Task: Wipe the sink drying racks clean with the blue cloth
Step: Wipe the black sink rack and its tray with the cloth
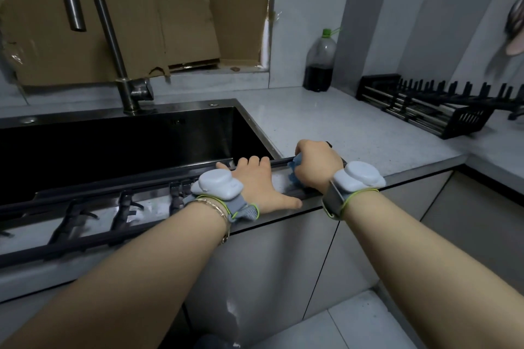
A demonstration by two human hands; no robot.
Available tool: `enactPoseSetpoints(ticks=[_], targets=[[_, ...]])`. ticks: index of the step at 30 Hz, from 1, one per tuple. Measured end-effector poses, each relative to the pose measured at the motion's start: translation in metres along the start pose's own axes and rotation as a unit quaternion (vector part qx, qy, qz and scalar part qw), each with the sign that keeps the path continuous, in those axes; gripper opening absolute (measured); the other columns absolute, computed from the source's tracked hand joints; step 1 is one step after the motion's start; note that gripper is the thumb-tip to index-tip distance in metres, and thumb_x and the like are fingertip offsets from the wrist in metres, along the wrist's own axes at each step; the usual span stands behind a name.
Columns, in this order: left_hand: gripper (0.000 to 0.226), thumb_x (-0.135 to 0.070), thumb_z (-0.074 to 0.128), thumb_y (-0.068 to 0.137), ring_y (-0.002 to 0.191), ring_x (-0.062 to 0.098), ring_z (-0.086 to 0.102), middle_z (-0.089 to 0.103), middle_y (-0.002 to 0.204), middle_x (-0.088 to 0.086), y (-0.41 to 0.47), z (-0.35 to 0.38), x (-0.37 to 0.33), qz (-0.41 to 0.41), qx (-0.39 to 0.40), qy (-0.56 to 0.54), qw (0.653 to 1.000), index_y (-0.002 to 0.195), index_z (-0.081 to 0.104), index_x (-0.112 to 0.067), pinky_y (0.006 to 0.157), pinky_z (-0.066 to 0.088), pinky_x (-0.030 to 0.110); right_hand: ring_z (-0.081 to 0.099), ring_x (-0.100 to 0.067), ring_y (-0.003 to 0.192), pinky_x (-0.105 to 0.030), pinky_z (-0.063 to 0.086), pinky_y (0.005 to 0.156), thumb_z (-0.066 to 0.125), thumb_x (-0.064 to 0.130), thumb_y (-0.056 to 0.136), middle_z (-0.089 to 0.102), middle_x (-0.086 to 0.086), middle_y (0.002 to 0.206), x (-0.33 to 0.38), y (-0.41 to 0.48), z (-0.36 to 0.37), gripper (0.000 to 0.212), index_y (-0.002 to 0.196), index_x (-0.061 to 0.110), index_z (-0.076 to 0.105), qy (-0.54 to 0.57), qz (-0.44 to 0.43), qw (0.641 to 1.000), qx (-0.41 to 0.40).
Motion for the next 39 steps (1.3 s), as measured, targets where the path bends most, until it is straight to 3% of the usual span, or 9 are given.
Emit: enactPoseSetpoints(ticks=[3,7,11,17,20,24,28,33,39], targets=[[0.096,-0.085,0.052,0.059,0.122,0.022,0.037,0.043,0.128,-0.002,-0.001,-0.001,0.0,-0.002,-0.002,0.002,1.0,0.128,0.038,-0.02,0.101,0.023,0.058,0.054,-0.03,0.088,-0.028,0.042,0.067,0.059,0.018,0.08,0.06,-0.011,0.101,-0.007,0.005,0.001,0.015,0.093,0.014,0.053,0.062,0.013,0.998,0.019],[0.098,-0.084,0.052,0.06,0.123,0.021,0.036,0.042,0.131,-0.002,-0.003,-0.001,0.001,-0.004,-0.001,0.003,1.0,0.132,0.036,-0.02,0.104,0.022,0.059,0.054,-0.025,0.086,-0.024,0.035,0.064,0.058,0.007,0.077,0.064,-0.012,0.095,-0.019,-0.007,-0.022,0.014,0.09,0.011,0.059,0.133,0.004,0.991,-0.027],[0.094,-0.083,0.053,0.06,0.122,0.022,0.038,0.043,0.128,-0.001,0.002,-0.001,0.001,-0.013,-0.01,0.002,1.0,0.128,0.038,-0.02,0.101,0.022,0.058,0.056,-0.03,0.092,-0.03,0.041,0.067,0.056,0.012,0.081,0.061,-0.012,0.098,-0.011,-0.029,-0.029,0.013,0.094,0.011,0.055,-0.004,-0.043,0.999,0.02],[0.095,-0.085,0.053,0.058,0.119,0.022,0.039,0.045,0.126,-0.001,0.004,0.003,0.003,-0.014,-0.028,0.003,1.0,0.126,0.04,-0.021,0.099,0.023,0.056,0.055,-0.031,0.104,-0.031,0.036,0.069,0.047,0.006,0.084,0.061,-0.014,0.11,0.017,-0.039,-0.013,0.023,0.107,0.004,0.053,-0.117,-0.026,0.992,-0.023],[0.095,-0.084,0.054,0.057,0.12,0.022,0.039,0.045,0.126,-0.001,0.003,0.003,0.003,-0.02,-0.03,0.003,0.999,0.127,0.04,-0.021,0.1,0.022,0.057,0.058,-0.032,0.096,-0.029,0.037,0.067,0.048,0.01,0.087,0.062,-0.014,0.108,0.013,-0.038,-0.015,0.016,0.099,0.005,0.057,-0.068,0.02,0.997,-0.013],[0.095,-0.084,0.053,0.058,0.121,0.022,0.039,0.044,0.126,-0.002,0.001,0.002,0.003,-0.017,-0.02,0.007,1.0,0.127,0.039,-0.021,0.099,0.024,0.055,0.056,-0.034,0.095,-0.028,0.036,0.069,0.048,0.011,0.083,0.062,-0.019,0.106,-0.005,-0.032,-0.016,0.017,0.095,0.006,0.058,0.096,0.063,0.993,0.004],[0.099,-0.083,0.053,0.06,0.125,0.023,0.036,0.042,0.132,-0.001,0.001,-0.001,0.003,-0.012,-0.006,0.001,1.0,0.134,0.036,-0.02,0.102,0.021,0.059,0.053,-0.033,0.102,-0.031,0.039,0.077,0.05,0.004,0.082,0.062,-0.017,0.107,-0.02,-0.011,-0.04,0.019,0.097,0.009,0.06,0.214,0.068,0.97,-0.092],[0.094,-0.083,0.054,0.06,0.123,0.022,0.037,0.043,0.13,-0.002,-0.001,0.001,0.002,-0.012,-0.009,0.003,1.0,0.129,0.038,-0.021,0.104,0.019,0.059,0.053,-0.033,0.108,-0.033,0.042,0.083,0.048,0.006,0.086,0.058,-0.018,0.117,-0.012,-0.001,-0.018,0.028,0.113,0.006,0.056,0.083,0.046,0.995,0.022],[0.091,-0.083,0.053,0.059,0.121,0.022,0.039,0.044,0.126,-0.003,0.001,0.001,0.003,-0.015,-0.01,0.002,1.0,0.124,0.04,-0.021,0.101,0.021,0.058,0.054,-0.035,0.098,-0.032,0.037,0.071,0.048,0.008,0.086,0.057,-0.019,0.11,-0.007,-0.007,-0.009,0.023,0.108,0.003,0.05,0.004,0.029,1.0,0.005]])
Point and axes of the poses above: each hand's wrist, its own y-axis towards the middle knuckle, its own z-axis out of the palm, x = y × z, the point moved 4 cm from there along y, towards the middle knuckle
